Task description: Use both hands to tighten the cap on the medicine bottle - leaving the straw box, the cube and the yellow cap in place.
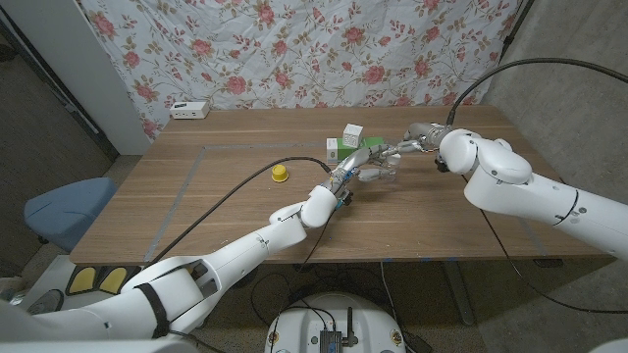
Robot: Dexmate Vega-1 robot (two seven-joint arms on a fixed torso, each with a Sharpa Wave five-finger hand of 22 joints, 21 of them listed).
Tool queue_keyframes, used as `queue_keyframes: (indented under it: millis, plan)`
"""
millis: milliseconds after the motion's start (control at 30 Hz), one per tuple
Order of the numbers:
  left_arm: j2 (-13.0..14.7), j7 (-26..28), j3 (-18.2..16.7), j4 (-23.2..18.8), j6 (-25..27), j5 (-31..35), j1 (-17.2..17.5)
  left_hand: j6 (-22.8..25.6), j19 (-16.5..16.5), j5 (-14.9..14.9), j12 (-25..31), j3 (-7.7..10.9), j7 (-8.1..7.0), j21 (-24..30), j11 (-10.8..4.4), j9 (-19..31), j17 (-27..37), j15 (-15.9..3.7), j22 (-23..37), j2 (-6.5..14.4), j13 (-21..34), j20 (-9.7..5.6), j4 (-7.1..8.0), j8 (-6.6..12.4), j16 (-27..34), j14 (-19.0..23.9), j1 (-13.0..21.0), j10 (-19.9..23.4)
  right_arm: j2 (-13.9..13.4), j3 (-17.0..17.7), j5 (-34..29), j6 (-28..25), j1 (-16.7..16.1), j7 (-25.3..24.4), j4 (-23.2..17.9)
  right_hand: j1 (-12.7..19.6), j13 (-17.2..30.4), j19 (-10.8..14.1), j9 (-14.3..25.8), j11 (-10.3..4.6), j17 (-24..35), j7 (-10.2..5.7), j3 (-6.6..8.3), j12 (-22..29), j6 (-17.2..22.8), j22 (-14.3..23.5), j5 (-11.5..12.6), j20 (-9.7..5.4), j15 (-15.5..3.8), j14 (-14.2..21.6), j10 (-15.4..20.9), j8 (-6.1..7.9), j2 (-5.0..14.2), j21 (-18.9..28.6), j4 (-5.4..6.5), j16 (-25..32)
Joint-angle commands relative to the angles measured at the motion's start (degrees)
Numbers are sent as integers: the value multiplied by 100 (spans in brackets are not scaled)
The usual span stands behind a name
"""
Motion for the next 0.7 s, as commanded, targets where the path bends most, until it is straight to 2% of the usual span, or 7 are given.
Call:
queue_keyframes:
  millis: [33, 400, 433, 600, 700]
  plan:
    - [-25, 0, -2, 106, -92, 3, -54, 44, -14, 27, 23, 42, -5, 7, -149, 11, 27, -421, 15, 40, 20, -17, -9, 34, -6, 16, -22, 147, -131, 55, 137, 136, 138, 391, -44, 122, 24, -103, 41, -3, 6, -2, 57, -10, -145, 6, 61, -4, 24, -133, -123, -71, 38, -17, -98, -20]
    - [-20, 5, -10, 112, -90, -1, -49, 40, -29, 27, 23, 55, -4, 9, -150, 11, 28, -423, 16, 42, 20, -45, -3, 29, -5, 8, -35, 150, -189, 149, 338, 318, 224, 678, -23, 460, 24, -235, 67, -2, -1, -55, 246, -7, -567, 2, 191, 27, 91, -362, -464, -255, 153, -8, -299, -20]
    - [-19, -1, -11, 108, -85, -4, -48, 45, -26, 27, 25, 55, -7, 12, -152, 11, 27, -413, 16, 38, 20, -49, -2, 30, -5, 9, -39, 154, -188, 156, 345, 316, 224, 684, -25, 532, 24, -242, 70, -10, -2, -143, 279, 0, -648, 1, 208, 33, 94, -379, -503, -289, 159, -3, -338, -12]
    - [-22, -6, -8, 119, -99, -9, -49, 43, -43, 28, 26, 63, -8, 8, -144, 11, 29, -417, 16, 44, 20, -50, -1, 29, -1, 15, -40, 157, -204, 169, 362, 333, 242, 740, -29, 648, 23, -248, 69, -19, -3, -244, 336, 4, -709, 1, 236, 49, 108, -421, -564, -317, 178, 3, -388, -9]
    - [-26, -6, -4, 127, -103, -3, -54, 47, -45, 27, 28, 66, -14, 10, -149, 11, 28, -418, 16, 43, 20, -56, 0, 30, -1, 14, -44, 163, -220, 161, 357, 358, 269, 796, -24, 784, 23, -251, 58, -31, -5, -360, 397, 16, -795, 0, 265, 51, 107, -437, -619, -361, 185, 10, -436, 5]
